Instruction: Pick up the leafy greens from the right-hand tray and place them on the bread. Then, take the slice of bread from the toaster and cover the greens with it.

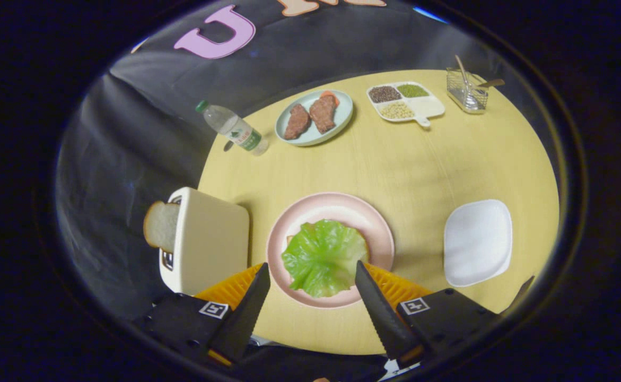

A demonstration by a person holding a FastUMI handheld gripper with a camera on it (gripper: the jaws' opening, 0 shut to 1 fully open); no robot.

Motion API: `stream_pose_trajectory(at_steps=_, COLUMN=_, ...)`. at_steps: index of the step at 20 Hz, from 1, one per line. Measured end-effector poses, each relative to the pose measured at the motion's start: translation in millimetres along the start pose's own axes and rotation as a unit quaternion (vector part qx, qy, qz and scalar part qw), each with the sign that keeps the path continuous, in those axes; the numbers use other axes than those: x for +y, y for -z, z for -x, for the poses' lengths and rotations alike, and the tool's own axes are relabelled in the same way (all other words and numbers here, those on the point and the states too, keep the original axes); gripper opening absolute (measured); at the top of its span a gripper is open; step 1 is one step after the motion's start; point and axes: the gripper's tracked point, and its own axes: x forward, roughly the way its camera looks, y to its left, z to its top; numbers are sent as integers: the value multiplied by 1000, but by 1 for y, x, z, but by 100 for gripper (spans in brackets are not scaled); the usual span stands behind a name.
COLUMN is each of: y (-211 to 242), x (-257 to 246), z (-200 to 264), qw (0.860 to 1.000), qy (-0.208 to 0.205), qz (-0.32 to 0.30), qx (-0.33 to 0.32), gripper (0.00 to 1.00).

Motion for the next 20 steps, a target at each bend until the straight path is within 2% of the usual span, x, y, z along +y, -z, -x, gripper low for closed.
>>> stream_pose_trajectory(at_steps=5, y=-19, x=81, z=38, qw=999, qy=-33, qz=21, qx=-9, gripper=100)
stream_pose_trajectory(at_steps=10, y=-26, x=152, z=59, qw=998, qy=-48, qz=16, qx=36, gripper=100)
stream_pose_trajectory(at_steps=13, y=-29, x=182, z=45, qw=997, qy=-30, qz=32, qx=62, gripper=100)
stream_pose_trajectory(at_steps=20, y=-8, x=253, z=-8, qw=990, qy=-20, qz=57, qx=131, gripper=100)
